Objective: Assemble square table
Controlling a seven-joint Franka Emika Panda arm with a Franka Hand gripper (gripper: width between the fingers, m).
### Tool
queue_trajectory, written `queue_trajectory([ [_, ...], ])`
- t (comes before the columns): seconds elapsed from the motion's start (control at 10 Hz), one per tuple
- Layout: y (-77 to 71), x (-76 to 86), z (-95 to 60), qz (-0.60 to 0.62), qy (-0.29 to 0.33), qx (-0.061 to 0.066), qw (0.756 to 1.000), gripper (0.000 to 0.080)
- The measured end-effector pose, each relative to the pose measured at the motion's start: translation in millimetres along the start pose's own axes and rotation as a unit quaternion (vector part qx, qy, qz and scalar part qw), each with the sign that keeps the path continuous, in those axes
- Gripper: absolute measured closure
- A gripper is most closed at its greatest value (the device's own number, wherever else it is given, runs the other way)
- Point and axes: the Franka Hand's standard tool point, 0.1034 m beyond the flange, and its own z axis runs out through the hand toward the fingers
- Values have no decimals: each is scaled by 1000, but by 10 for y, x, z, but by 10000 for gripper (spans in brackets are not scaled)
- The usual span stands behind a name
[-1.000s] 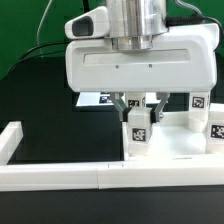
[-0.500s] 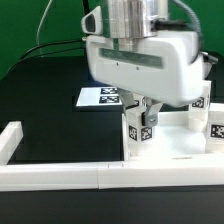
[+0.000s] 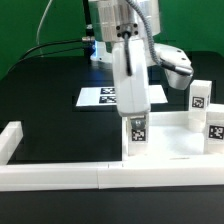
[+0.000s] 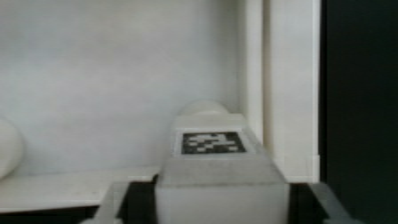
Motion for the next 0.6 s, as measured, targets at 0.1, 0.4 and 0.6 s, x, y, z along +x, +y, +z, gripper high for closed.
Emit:
queue_trajectory([
  [0.1,0,3,0,32,-2,-1,999,514],
  [0.4,22,70,-15,213,-8,-7,977,514],
  [0.6,37,87,-17,221,-4,-8,975,508],
])
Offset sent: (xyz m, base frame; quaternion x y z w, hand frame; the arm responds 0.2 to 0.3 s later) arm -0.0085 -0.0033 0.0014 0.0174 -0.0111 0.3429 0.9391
